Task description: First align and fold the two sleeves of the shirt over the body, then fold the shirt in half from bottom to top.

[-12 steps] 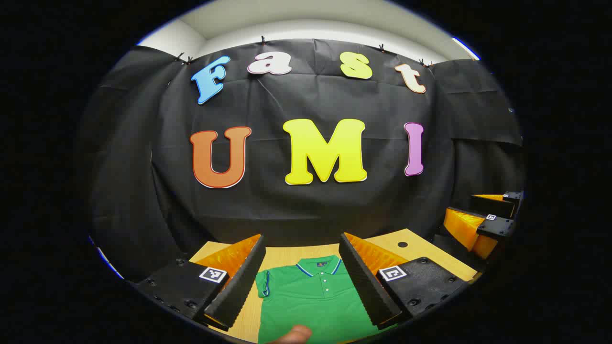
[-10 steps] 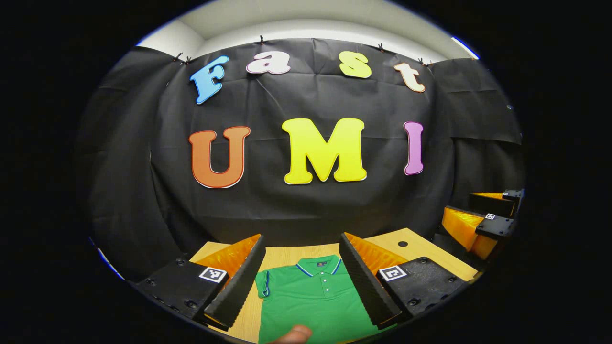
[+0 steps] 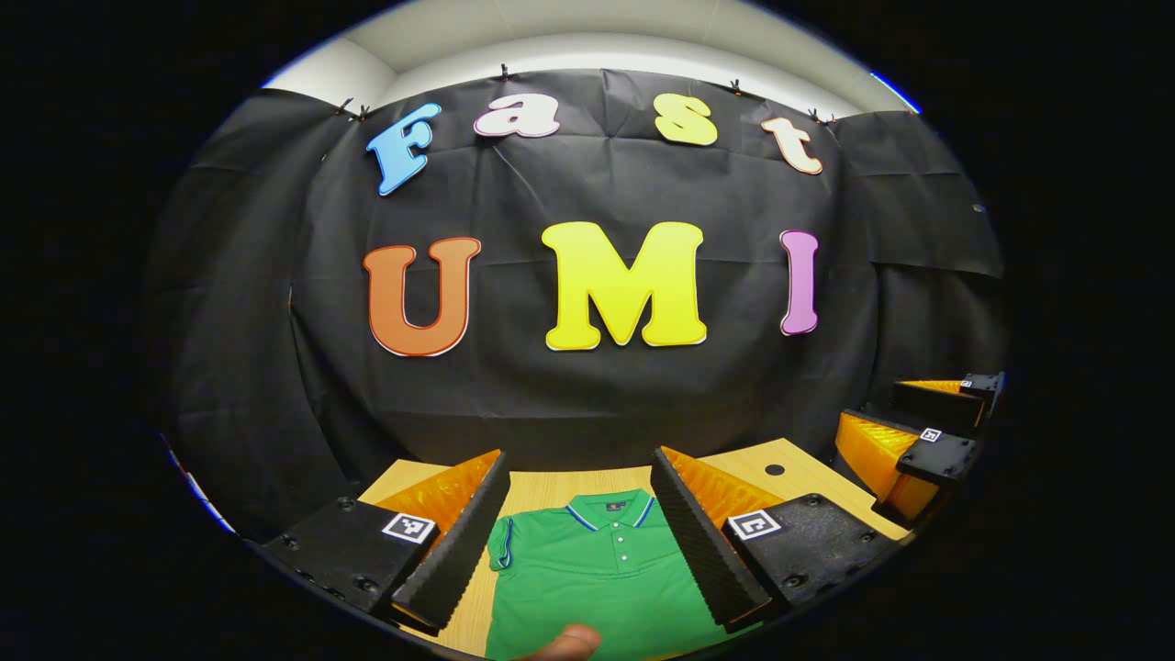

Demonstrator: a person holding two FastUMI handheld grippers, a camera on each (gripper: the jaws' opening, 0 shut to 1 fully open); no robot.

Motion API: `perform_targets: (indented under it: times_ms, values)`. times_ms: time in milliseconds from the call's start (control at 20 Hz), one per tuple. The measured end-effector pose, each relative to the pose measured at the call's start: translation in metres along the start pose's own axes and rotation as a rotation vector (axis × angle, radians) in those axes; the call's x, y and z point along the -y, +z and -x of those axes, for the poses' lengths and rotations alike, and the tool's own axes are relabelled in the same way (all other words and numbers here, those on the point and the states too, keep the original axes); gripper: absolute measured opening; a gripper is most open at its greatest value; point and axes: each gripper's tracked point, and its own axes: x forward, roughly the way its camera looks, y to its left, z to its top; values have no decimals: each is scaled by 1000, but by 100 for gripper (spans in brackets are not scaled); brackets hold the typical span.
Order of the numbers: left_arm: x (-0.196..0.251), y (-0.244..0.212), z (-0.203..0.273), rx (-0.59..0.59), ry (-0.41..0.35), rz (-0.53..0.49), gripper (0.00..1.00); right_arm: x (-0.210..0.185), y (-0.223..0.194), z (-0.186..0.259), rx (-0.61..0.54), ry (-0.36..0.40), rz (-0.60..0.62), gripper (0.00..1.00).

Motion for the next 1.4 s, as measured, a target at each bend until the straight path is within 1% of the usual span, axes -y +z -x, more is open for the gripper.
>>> perform_targets:
  times_ms: [100,150,450,650,850,1050,1100,1400]
  values:
    - [4,0,1,-4,-2,-2,100,2,-1,-1,-2,-1,-7,96]
    - [7,-1,3,-5,-6,-2,100,4,-1,-1,-4,-2,-13,94]
    - [13,-7,7,-23,-13,7,100,9,-12,-2,-33,2,-19,94]
    - [13,-9,9,-27,-1,9,100,11,-33,-10,-80,14,-17,94]
    - [14,-15,14,-38,22,9,100,17,-72,-32,-174,33,-49,95]
    - [13,-15,19,-41,56,7,100,33,-116,-65,-262,39,-36,95]
    - [14,-14,20,-41,66,6,100,37,-127,-75,-285,43,-37,96]
    - [19,1,24,-6,128,8,100,50,-191,-147,-446,84,-105,95]
